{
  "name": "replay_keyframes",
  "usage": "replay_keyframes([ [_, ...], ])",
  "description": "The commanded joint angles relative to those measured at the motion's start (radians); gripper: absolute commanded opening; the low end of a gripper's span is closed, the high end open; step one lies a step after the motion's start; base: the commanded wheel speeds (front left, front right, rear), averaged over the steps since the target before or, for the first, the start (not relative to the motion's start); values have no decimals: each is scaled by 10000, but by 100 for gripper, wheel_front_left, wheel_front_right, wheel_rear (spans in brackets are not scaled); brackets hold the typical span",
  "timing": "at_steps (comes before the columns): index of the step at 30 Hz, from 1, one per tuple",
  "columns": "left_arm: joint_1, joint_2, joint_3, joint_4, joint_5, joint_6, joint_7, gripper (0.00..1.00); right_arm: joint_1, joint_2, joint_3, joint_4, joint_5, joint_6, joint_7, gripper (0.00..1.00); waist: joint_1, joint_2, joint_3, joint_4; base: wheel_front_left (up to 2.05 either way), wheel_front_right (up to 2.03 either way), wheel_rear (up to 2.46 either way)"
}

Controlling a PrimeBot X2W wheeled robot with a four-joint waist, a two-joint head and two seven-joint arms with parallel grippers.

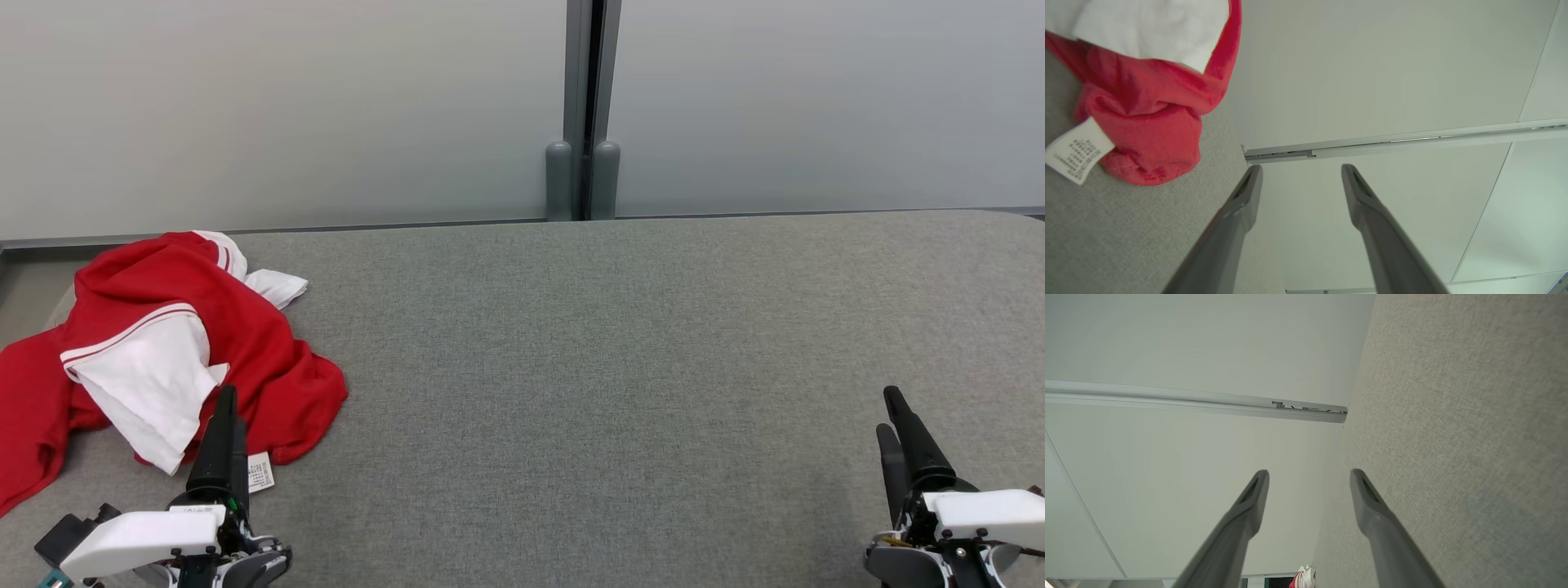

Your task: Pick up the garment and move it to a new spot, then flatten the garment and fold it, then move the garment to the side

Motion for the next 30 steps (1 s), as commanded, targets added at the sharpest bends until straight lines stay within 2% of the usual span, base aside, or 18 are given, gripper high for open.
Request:
replay_keyframes([
  [1,-131,83,-33,-228,308,-5,-99,100,-122,-111,40,-258,-450,13,-134,100,0,-1,-1,-5,0,0,0],
  [9,-34,94,-207,-465,1828,125,-454,100,-40,-221,325,-641,-2518,14,-489,100,0,-1,-8,-24,0,0,0],
  [20,99,108,-679,-701,4297,651,-933,100,153,-414,631,-1087,-5306,15,-968,100,0,-1,-15,-29,0,0,0],
  [30,181,117,-948,-869,5937,893,-1249,100,256,-456,821,-1221,-6708,16,-1286,100,0,-1,-21,-46,0,0,0],
])
